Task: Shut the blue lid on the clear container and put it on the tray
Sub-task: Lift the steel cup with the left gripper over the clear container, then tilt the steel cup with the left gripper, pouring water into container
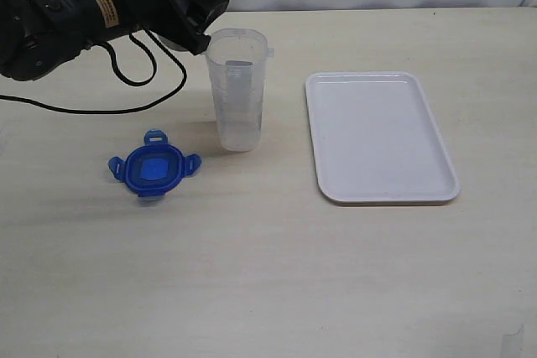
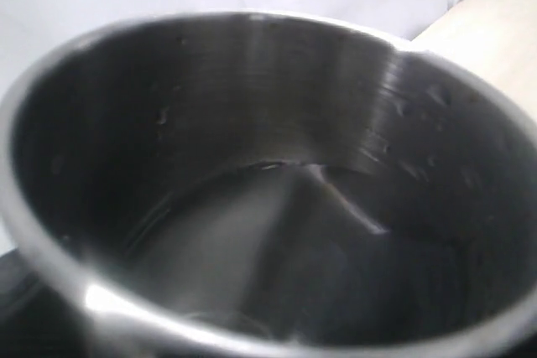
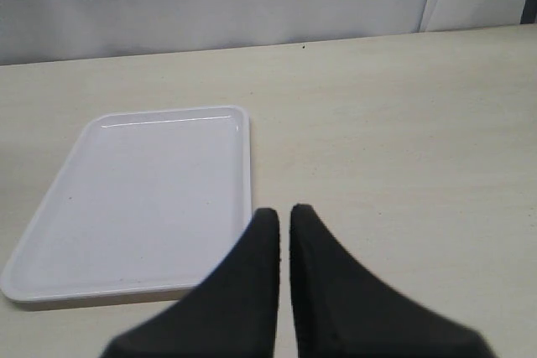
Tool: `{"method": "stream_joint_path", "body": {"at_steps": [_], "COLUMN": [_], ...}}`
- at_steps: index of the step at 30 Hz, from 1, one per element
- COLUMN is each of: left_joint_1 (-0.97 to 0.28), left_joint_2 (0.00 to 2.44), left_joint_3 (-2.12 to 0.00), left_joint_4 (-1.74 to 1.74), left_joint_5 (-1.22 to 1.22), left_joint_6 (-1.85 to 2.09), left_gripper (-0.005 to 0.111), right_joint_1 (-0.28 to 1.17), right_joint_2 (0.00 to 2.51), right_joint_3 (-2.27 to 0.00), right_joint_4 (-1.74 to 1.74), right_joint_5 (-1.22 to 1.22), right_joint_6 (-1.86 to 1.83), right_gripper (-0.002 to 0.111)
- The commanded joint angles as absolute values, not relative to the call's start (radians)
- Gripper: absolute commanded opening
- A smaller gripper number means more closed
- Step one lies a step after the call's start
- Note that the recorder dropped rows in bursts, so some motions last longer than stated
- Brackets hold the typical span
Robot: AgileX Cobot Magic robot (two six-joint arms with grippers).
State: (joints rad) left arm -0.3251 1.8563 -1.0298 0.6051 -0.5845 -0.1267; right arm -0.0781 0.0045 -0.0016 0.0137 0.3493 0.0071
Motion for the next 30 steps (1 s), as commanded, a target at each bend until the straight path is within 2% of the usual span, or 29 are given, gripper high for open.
{"method": "stream_joint_path", "body": {"at_steps": [1,30], "left_joint_1": [-0.328,-0.326], "left_joint_2": [1.843,1.843], "left_joint_3": [-1.050,-1.050], "left_joint_4": [0.590,0.584], "left_joint_5": [-0.669,-0.669], "left_joint_6": [-0.036,0.334], "left_gripper": [0.000,0.000], "right_joint_1": [-0.082,-0.082], "right_joint_2": [0.000,0.000], "right_joint_3": [0.000,0.000], "right_joint_4": [0.014,0.014], "right_joint_5": [0.345,0.345], "right_joint_6": [0.000,0.000], "right_gripper": [0.005,0.005]}}
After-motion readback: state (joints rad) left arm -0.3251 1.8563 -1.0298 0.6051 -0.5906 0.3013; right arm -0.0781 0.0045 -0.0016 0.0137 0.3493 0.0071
